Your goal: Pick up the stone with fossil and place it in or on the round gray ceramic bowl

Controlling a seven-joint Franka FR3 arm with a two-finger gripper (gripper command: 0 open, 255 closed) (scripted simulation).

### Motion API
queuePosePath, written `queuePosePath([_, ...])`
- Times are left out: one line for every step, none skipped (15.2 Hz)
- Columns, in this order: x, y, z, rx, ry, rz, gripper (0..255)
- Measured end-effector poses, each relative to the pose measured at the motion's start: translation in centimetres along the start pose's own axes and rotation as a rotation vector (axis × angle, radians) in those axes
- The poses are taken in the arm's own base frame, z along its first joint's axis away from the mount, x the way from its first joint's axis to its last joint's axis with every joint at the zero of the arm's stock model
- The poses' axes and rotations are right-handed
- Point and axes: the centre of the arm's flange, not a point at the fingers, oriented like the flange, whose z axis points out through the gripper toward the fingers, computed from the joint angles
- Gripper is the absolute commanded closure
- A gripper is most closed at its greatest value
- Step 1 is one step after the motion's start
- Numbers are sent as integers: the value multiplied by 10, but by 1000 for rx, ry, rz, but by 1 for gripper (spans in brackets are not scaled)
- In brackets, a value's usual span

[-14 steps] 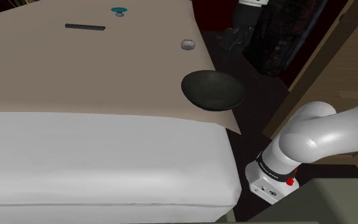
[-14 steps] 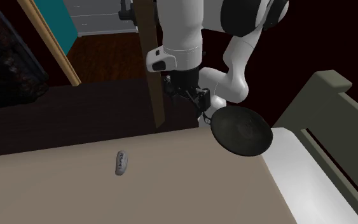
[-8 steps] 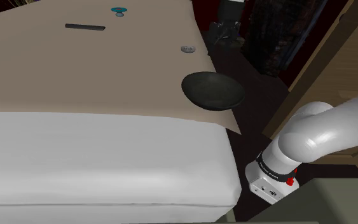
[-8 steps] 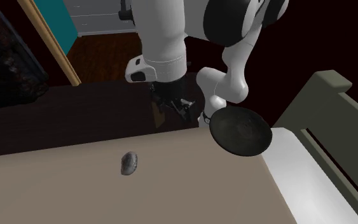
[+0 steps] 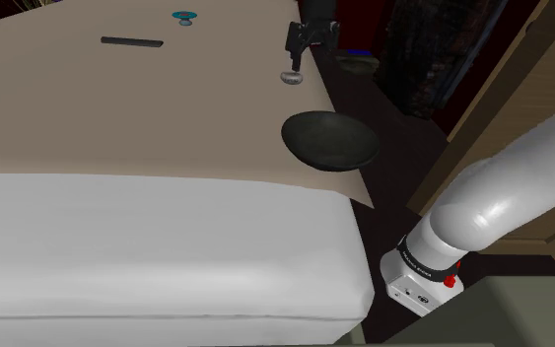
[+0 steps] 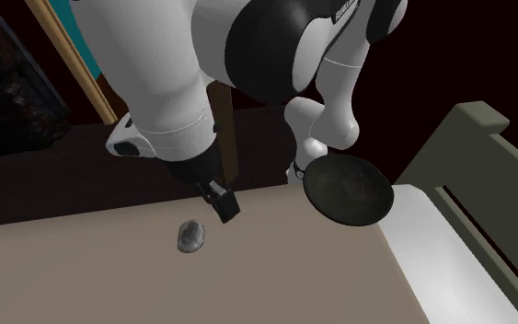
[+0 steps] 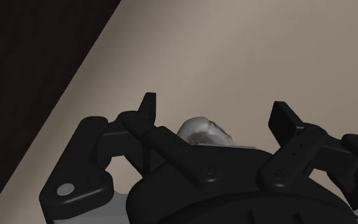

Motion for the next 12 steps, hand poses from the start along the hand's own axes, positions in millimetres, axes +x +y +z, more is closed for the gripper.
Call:
queuePosePath([15,2,-1,-3,-3,13,0])
queuePosePath([29,2,-3,-7,-6,26,0])
queuePosePath([41,5,-3,-11,-9,39,0])
queuePosePath([55,3,-3,-14,-12,52,0])
queuePosePath([69,4,-2,-17,-15,64,0])
queuePosePath([81,5,-2,-20,-18,75,0])
queuePosePath([86,7,0,-21,-19,80,0])
queuePosePath([88,8,3,-22,-20,83,0])
queuePosePath([88,9,7,-23,-20,84,0])
queuePosePath([88,8,11,-23,-20,85,0])
queuePosePath([89,9,16,-23,-20,85,0])
queuePosePath([89,9,22,-23,-20,85,0])
